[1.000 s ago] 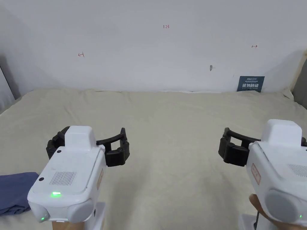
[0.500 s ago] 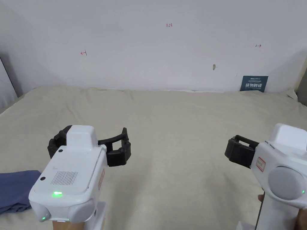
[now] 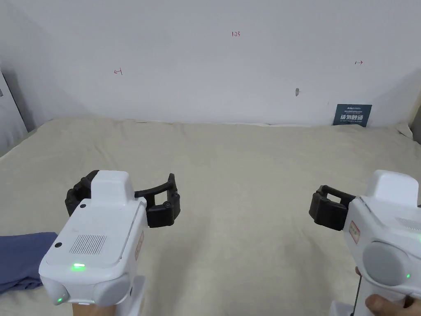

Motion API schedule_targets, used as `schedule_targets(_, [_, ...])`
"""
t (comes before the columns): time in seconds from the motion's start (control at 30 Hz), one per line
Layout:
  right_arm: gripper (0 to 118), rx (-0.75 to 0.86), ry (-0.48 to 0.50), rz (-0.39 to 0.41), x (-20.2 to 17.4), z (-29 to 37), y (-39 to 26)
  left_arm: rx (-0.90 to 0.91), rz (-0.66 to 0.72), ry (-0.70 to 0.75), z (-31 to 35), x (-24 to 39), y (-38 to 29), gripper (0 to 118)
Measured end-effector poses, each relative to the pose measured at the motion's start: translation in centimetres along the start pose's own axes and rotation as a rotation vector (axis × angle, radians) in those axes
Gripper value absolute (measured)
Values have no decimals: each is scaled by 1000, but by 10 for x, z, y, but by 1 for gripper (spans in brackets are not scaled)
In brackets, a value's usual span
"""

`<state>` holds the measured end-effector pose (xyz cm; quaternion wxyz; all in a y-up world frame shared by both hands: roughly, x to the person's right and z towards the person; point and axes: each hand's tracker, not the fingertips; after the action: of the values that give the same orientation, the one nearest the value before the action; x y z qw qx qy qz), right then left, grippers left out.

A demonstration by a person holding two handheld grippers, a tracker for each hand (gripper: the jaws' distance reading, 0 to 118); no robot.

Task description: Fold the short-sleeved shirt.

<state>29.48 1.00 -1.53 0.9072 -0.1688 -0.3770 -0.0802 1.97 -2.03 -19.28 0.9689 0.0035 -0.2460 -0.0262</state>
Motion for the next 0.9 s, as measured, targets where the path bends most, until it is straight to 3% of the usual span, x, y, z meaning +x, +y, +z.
schedule_targets(0.27, [118, 298, 90, 9, 7, 11, -11, 10, 6, 6, 0, -2, 1, 118])
schedule_targets(0.33, [118, 394, 97, -31, 9, 16, -16, 12, 3, 6, 0, -2, 1, 118])
schedule_targets(0.67, [118, 410, 90, 52, 6, 21, -15, 21, 0, 9, 1, -1, 1, 118])
schedule_targets(0.9, [118, 401, 96, 61, 4, 21, -15, 24, 0, 5, 2, 0, 1, 118])
